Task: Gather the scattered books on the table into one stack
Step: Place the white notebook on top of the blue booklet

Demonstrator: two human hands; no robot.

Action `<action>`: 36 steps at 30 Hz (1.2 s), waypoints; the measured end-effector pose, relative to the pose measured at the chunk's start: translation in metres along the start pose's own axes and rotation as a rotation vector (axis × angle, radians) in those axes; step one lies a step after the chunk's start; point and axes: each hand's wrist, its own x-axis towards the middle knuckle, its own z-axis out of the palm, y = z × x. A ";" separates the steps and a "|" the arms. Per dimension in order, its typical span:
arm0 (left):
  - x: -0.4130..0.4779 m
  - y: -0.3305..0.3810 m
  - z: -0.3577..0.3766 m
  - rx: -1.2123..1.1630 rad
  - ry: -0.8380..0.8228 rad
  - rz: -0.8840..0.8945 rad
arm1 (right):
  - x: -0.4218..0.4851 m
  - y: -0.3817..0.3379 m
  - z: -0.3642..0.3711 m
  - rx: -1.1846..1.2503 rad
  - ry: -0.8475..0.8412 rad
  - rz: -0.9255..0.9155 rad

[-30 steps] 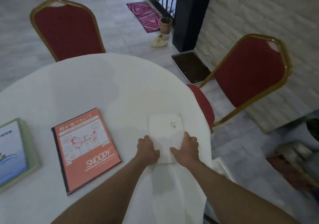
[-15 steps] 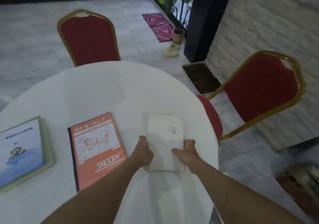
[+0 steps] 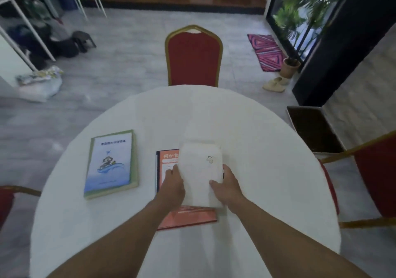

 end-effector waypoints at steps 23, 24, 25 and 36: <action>0.017 -0.208 -0.117 -0.026 0.243 -0.405 | 0.058 -0.125 0.238 -0.329 -0.217 -0.214; 0.019 -0.211 -0.117 -0.018 0.246 -0.420 | 0.059 -0.125 0.243 -0.346 -0.215 -0.205; 0.020 -0.213 -0.118 -0.006 0.248 -0.434 | 0.060 -0.124 0.247 -0.356 -0.212 -0.196; 0.031 -0.214 -0.118 0.075 0.240 -0.561 | 0.066 -0.117 0.259 -0.384 -0.311 -0.198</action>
